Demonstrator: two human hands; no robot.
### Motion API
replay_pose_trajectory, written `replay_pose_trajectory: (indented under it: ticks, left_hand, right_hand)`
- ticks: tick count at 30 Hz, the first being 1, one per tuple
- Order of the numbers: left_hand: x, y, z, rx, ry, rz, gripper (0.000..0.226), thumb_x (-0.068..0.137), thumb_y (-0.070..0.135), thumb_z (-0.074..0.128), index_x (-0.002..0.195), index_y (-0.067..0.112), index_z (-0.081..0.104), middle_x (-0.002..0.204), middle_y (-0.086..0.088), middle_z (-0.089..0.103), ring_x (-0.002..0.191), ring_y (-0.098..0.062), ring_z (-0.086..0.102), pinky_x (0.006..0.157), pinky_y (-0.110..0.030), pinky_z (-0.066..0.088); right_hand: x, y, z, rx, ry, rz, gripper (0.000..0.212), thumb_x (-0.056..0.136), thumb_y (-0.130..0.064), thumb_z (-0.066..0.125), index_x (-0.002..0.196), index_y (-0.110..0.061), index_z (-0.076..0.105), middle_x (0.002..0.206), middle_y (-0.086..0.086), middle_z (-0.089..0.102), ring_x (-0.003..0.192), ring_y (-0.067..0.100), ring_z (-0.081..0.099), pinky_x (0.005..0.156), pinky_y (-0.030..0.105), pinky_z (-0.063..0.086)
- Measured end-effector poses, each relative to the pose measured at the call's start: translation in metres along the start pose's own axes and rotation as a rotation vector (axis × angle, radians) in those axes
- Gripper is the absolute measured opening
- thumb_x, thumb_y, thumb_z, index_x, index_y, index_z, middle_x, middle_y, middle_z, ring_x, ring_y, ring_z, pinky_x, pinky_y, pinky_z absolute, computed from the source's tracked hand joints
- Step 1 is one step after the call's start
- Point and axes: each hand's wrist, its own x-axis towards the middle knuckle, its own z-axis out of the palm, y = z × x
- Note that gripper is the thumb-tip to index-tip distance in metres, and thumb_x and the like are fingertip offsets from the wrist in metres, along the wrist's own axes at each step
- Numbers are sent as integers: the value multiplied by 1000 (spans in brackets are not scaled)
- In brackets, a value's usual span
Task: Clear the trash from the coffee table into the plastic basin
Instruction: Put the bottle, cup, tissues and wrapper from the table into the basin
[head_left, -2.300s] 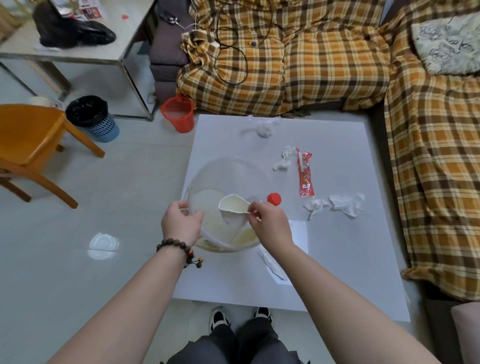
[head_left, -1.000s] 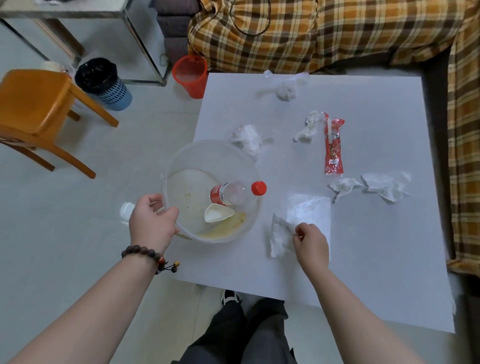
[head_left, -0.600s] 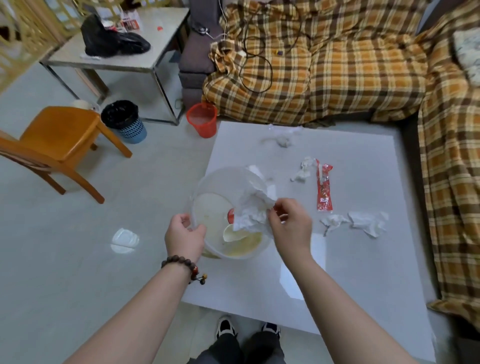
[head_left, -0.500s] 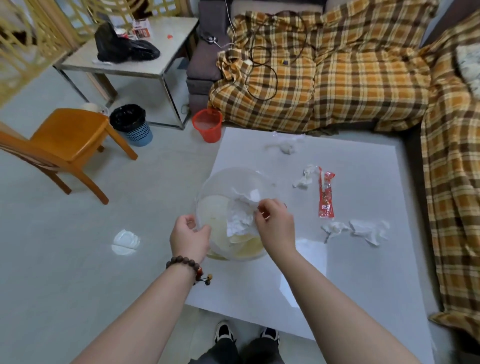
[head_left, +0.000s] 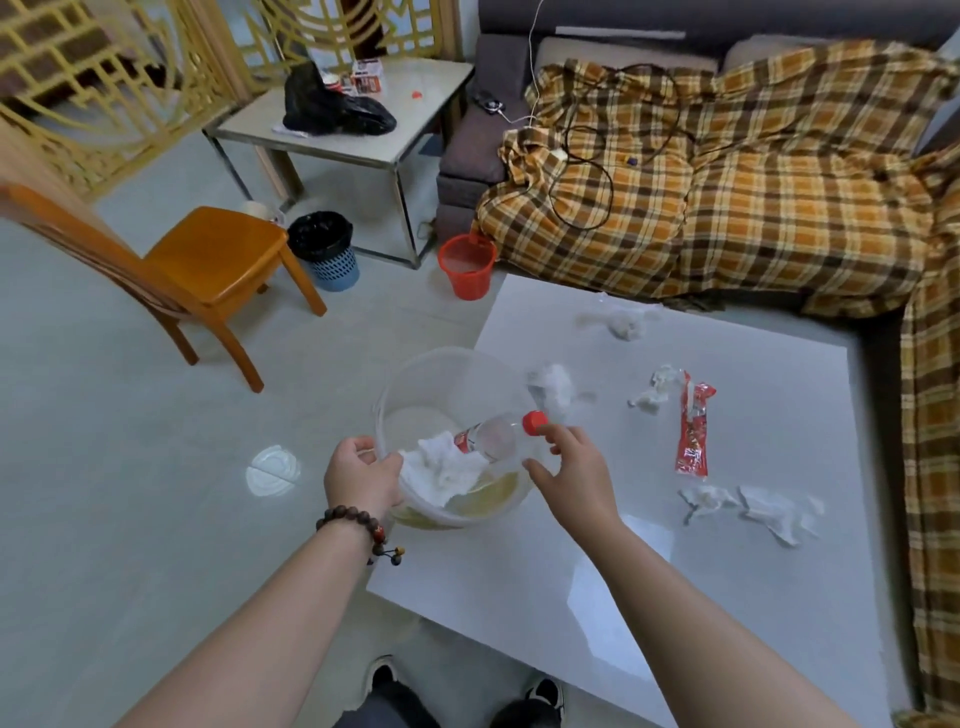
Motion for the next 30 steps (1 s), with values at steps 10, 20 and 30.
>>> replay_pose_trajectory:
  ticks: [10,20,30]
  left_hand:
    - [116,-13,-86,4,4,-50,39,83,10,63,121,6,54,114,-12,59,90,-37,67,54,-30,52]
    - [277,17,-176,124,-221,44,27,80,8,63,105,14,55,107,-10,63,76,-16,61,34,-11,41]
    - [351,77,-128,167,-359,91,40,79,9,66,118,8,56,111,-11,62,83,-24,64,68,-39,60]
  right_hand:
    - [10,-16,85,-122,10,222,39,88,-28,62,125,-22,52,130,-1,52,110,17,55,80,26,42]
    - [57,-112,205,-85,228,441,37,89,-28,60,125,-19,53,130,4,53,108,20,56,79,32,48]
    - [82,-122,205,-59,408,605,35,89,-25,58,123,-18,55,127,5,53,106,20,55,77,29,39]
